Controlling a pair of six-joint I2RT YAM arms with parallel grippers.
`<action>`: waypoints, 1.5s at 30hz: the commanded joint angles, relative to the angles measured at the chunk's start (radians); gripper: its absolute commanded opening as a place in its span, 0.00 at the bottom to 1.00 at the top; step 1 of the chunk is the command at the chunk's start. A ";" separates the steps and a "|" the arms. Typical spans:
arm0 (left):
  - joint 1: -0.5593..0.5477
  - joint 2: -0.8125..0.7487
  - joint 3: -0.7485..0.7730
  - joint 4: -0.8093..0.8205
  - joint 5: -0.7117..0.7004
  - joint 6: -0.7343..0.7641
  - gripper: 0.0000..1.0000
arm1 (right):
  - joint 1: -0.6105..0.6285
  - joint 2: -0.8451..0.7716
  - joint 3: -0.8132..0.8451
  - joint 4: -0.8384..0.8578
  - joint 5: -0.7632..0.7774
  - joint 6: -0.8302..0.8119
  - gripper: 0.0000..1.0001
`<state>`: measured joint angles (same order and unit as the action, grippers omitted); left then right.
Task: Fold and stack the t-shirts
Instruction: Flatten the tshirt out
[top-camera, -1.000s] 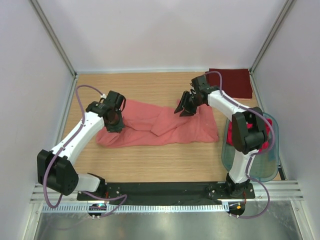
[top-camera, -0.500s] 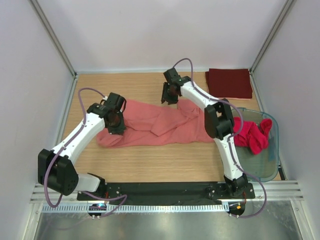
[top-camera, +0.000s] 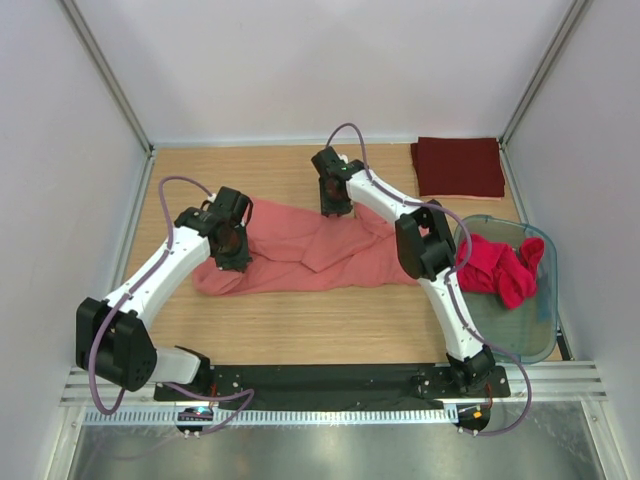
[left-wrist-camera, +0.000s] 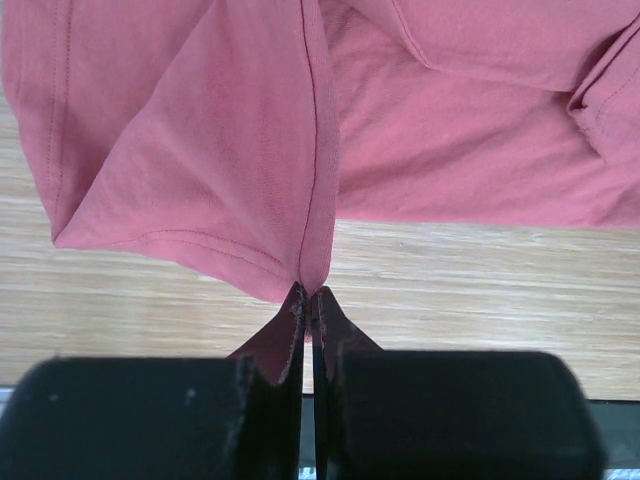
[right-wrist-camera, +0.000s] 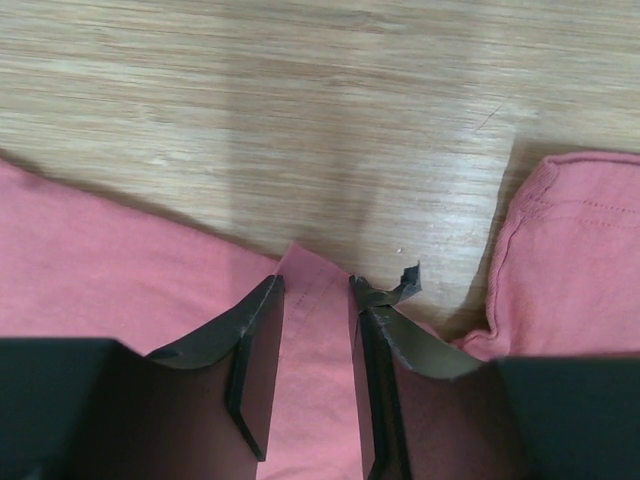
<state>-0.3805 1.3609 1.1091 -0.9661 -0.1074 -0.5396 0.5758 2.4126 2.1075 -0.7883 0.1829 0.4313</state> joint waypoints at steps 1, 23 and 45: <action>-0.003 -0.020 0.021 0.004 0.006 0.029 0.00 | 0.006 0.022 0.032 0.020 0.044 -0.042 0.38; 0.012 -0.042 0.008 0.006 0.008 0.046 0.00 | 0.006 -0.012 0.181 -0.032 0.107 -0.091 0.08; 0.045 -0.330 0.245 -0.174 -0.394 -0.029 0.00 | -0.155 -0.651 0.114 -0.138 0.193 -0.031 0.01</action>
<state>-0.3424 1.1187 1.2808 -1.0576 -0.3119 -0.5369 0.4728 1.9034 2.2368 -0.9279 0.2958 0.3710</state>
